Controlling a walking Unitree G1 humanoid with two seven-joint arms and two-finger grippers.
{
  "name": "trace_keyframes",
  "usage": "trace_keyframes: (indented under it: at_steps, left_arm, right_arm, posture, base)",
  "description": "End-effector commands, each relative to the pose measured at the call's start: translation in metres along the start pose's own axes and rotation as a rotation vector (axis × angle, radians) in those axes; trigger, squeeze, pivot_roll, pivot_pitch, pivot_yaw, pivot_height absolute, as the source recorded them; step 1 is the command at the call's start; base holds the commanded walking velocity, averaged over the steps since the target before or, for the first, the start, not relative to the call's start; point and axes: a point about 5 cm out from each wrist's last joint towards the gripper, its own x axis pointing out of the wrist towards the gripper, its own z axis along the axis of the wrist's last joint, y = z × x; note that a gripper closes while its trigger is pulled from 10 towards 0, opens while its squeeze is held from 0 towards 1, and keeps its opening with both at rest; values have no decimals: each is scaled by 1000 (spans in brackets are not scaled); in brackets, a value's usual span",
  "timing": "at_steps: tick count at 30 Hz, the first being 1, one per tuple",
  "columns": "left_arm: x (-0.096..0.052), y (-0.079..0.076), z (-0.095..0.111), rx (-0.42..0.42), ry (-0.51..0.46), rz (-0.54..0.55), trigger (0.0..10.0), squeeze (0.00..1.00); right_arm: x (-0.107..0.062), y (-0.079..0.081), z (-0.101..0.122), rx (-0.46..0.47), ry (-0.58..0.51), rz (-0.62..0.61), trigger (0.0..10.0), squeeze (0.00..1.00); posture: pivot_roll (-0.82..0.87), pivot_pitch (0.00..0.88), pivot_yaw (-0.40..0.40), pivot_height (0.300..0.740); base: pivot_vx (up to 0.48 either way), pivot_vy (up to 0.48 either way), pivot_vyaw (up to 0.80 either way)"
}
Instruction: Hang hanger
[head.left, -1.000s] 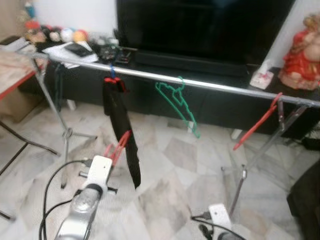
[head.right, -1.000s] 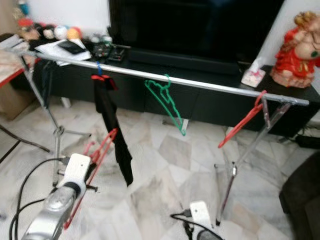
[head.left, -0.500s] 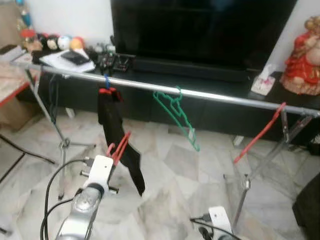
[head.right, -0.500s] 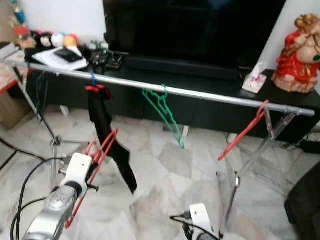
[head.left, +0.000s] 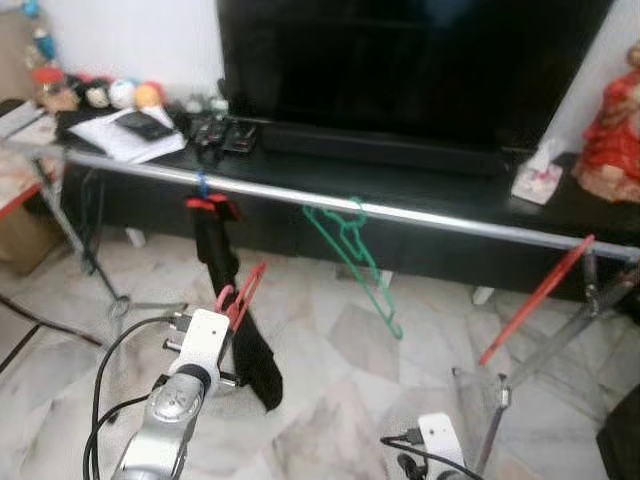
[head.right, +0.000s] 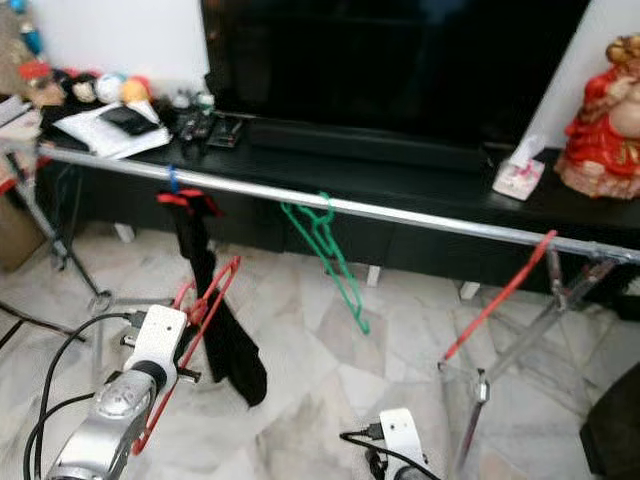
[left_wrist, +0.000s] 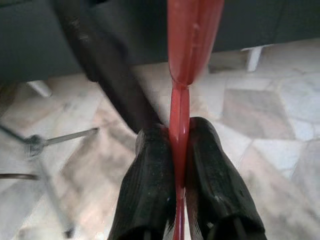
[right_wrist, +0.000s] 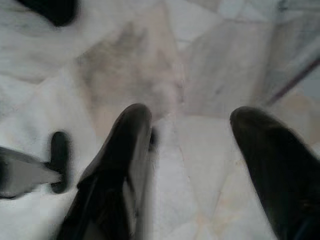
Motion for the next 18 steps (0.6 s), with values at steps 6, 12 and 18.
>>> trace_keyframes:
  at_steps: [6,12,18]
  left_arm:
    - [1,5,5,19,-17,12,10000,0]
    - [3,4,8,25,-33,19,10000,0]
    - [3,2,14,4,-77,17,10000,0]
  right_arm:
    - [1,2,10,10,-28,3,10000,0]
    - [1,2,11,9,-27,8,10000,0]
    - [1,1,12,8,-28,9,10000,0]
  posture:
    - [41,0,-59,740]
    - [44,0,-61,740]
    - [47,0,-67,740]
  base:
    - [359,0,0]
    - [228,0,0]
    - [0,0,0]
